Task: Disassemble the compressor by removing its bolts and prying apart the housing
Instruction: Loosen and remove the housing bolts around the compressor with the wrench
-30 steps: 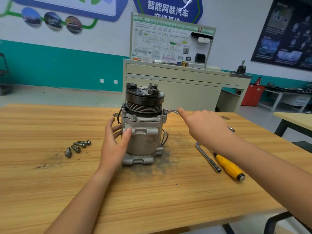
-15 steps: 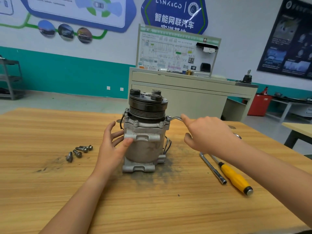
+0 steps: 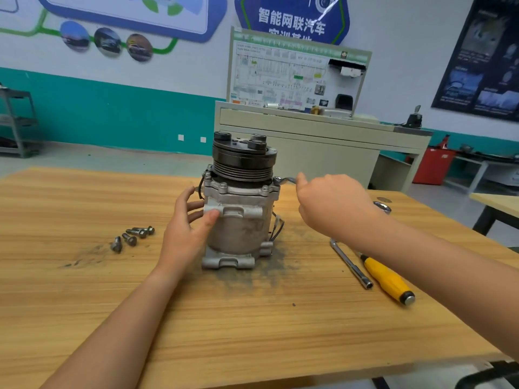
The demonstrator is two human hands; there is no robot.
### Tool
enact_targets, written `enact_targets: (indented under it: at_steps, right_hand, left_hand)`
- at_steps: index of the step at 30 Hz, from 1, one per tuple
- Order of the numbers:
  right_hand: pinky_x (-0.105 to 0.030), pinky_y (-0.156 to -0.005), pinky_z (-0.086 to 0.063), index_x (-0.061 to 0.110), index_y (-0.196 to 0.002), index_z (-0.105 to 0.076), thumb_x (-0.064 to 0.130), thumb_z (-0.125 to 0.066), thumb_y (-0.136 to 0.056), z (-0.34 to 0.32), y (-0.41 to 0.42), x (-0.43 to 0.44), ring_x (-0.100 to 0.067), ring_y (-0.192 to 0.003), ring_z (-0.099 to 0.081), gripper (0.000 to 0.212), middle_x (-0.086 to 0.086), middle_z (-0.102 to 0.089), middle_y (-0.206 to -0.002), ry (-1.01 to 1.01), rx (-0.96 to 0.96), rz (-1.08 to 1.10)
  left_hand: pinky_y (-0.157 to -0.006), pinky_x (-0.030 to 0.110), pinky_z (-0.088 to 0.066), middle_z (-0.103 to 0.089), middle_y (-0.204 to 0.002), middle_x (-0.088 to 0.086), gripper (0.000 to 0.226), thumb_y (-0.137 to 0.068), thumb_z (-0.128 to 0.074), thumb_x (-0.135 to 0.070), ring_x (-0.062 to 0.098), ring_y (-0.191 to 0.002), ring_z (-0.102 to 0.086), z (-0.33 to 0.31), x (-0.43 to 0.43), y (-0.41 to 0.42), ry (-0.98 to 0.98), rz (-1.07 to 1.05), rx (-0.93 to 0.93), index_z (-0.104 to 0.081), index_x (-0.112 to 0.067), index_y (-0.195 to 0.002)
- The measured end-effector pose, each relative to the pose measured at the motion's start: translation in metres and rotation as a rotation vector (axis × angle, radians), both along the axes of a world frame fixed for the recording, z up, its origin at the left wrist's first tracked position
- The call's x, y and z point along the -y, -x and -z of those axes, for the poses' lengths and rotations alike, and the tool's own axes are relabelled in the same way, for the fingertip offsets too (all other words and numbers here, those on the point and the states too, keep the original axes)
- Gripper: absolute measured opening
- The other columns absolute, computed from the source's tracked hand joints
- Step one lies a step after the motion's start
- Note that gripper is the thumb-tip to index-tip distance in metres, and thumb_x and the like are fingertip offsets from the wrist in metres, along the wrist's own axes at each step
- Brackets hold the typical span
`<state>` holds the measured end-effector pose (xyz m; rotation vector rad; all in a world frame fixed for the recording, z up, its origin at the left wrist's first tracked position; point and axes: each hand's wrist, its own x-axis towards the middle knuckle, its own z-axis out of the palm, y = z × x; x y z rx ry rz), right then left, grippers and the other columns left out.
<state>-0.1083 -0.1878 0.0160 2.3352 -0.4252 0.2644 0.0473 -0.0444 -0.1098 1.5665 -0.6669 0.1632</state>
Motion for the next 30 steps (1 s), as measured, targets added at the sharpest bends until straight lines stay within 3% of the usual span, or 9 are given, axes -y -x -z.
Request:
enact_targets:
  at_steps: [4,6,10,13,18,21,24,26,30]
  right_hand:
    - [-0.024,-0.034,-0.021,0.004,-0.125,-0.039,0.008,-0.041,-0.093,0.004,-0.003,0.009,-0.015,-0.039,-0.028,0.033,0.000,-0.031,-0.050,0.004,0.018,-0.035]
    - [-0.024,-0.034,-0.018,0.003,-0.134,-0.032,0.011,-0.038,-0.094,0.007,-0.005,0.015,-0.014,-0.039,-0.025,0.041,0.000,-0.028,-0.050,0.014,0.021,-0.047]
    - [-0.024,-0.038,-0.028,0.009,-0.133,-0.030,0.022,-0.030,-0.097,0.011,-0.004,0.029,-0.014,-0.042,-0.032,0.039,0.002,-0.035,-0.052,-0.059,0.040,-0.083]
    - [-0.025,-0.040,-0.030,0.013,-0.137,-0.023,0.021,-0.028,-0.098,0.009,-0.001,0.037,-0.012,-0.045,-0.034,0.041,0.003,-0.036,-0.055,-0.092,0.037,-0.109]
    - [-0.021,-0.041,-0.032,0.019,-0.142,-0.011,0.010,-0.036,-0.094,0.009,-0.002,0.049,-0.010,-0.047,-0.038,0.055,0.004,-0.040,-0.059,-0.116,0.011,-0.149]
    - [-0.023,-0.047,-0.038,0.021,-0.133,-0.024,0.005,-0.040,-0.091,0.004,-0.005,0.063,-0.012,-0.051,-0.040,0.047,0.005,-0.039,-0.064,-0.087,0.014,-0.163]
    - [-0.029,-0.051,-0.033,0.016,-0.118,-0.041,0.000,-0.040,-0.089,0.008,-0.024,0.077,-0.020,-0.062,-0.041,0.033,0.002,-0.035,-0.067,-0.099,0.177,-0.162]
    - [-0.033,-0.055,-0.035,0.007,-0.113,-0.048,-0.005,-0.041,-0.088,0.018,-0.044,0.079,-0.024,-0.070,-0.044,0.028,-0.007,-0.046,-0.075,-0.179,0.279,-0.208]
    - [-0.042,-0.061,-0.047,-0.007,-0.094,-0.061,-0.012,-0.051,-0.082,0.025,-0.078,0.077,-0.037,-0.083,-0.058,0.016,-0.024,-0.063,-0.089,-0.266,0.427,-0.457]
  left_hand:
    - [-0.075,0.023,-0.036,-0.051,-0.101,-0.017,0.069,-0.078,-0.049,-0.055,0.007,-0.096,-0.052,0.001,0.005,0.002,-0.031,-0.132,0.072,-0.036,-0.027,-0.138]
    - [-0.079,0.029,-0.037,-0.050,-0.098,-0.023,0.075,-0.072,-0.042,-0.061,0.007,-0.097,-0.052,0.000,0.006,0.002,-0.034,-0.148,0.095,-0.035,-0.028,-0.139]
    - [-0.079,0.031,-0.040,-0.045,-0.098,-0.033,0.080,-0.069,-0.039,-0.067,0.006,-0.097,-0.053,0.000,0.006,0.002,-0.035,-0.149,0.102,-0.031,-0.031,-0.140]
    - [-0.076,0.028,-0.040,-0.047,-0.098,-0.030,0.073,-0.074,-0.042,-0.059,0.000,-0.094,-0.053,0.000,0.006,0.002,-0.050,-0.147,0.099,-0.030,-0.032,-0.140]
    - [-0.071,0.014,-0.037,-0.045,-0.101,-0.035,0.074,-0.073,-0.046,-0.061,-0.022,-0.089,-0.047,0.000,0.002,0.000,-0.049,-0.107,0.069,-0.027,-0.036,-0.140]
    - [-0.073,0.018,-0.037,-0.046,-0.101,-0.033,0.071,-0.076,-0.046,-0.059,-0.019,-0.091,-0.047,0.000,0.003,0.001,-0.042,-0.099,0.065,-0.028,-0.035,-0.140]
    - [-0.075,0.016,-0.036,-0.051,-0.104,-0.023,0.077,-0.076,-0.047,-0.071,-0.014,-0.094,-0.048,-0.001,0.005,0.007,0.016,-0.072,0.022,-0.031,-0.031,-0.140]
    - [-0.076,0.013,-0.036,-0.051,-0.104,-0.024,0.084,-0.064,-0.042,-0.071,-0.019,-0.093,-0.047,-0.001,0.005,0.010,0.045,-0.048,-0.021,-0.032,-0.032,-0.138]
    - [-0.076,0.011,-0.036,-0.050,-0.104,-0.026,0.089,-0.059,-0.042,-0.073,-0.022,-0.093,-0.045,-0.003,0.003,0.012,0.066,-0.012,-0.072,-0.029,-0.036,-0.138]
